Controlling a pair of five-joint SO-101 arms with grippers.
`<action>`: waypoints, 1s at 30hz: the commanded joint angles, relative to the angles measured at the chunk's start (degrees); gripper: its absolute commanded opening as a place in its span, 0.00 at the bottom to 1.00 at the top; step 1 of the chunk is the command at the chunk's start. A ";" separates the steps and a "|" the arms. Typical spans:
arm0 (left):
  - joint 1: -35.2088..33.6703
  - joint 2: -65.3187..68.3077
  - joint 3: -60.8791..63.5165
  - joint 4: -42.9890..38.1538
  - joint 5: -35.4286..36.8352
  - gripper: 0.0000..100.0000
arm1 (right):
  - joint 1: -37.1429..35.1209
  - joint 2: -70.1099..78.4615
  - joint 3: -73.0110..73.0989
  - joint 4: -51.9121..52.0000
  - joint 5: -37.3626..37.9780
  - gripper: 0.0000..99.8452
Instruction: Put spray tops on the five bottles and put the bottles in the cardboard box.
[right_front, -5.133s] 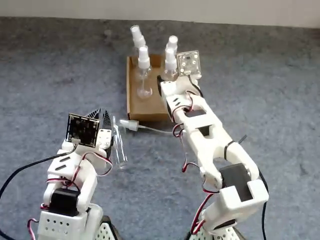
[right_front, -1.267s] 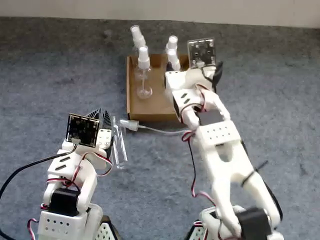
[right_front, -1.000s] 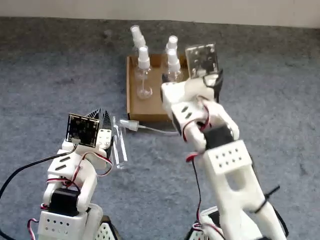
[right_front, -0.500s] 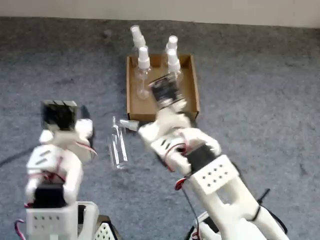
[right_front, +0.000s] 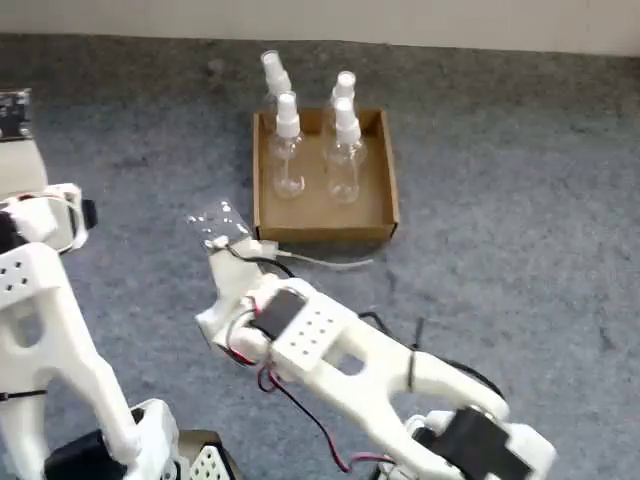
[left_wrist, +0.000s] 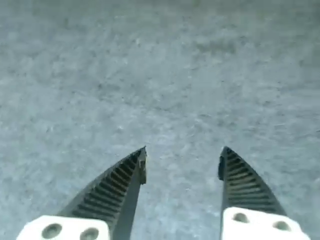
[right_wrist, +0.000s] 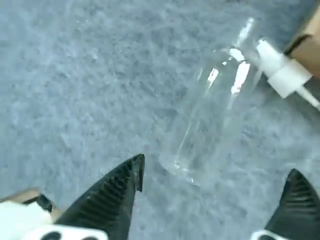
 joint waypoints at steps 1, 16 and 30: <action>-1.98 0.40 -3.03 0.18 -2.11 0.22 | -0.31 4.53 -7.34 -2.68 -0.70 0.36; -1.71 0.84 -2.86 0.35 -2.55 0.22 | 0.04 17.89 -10.15 -2.68 -0.70 0.23; -2.07 0.84 -2.86 0.62 -2.55 0.22 | -2.15 -0.22 -8.92 5.32 -0.09 0.00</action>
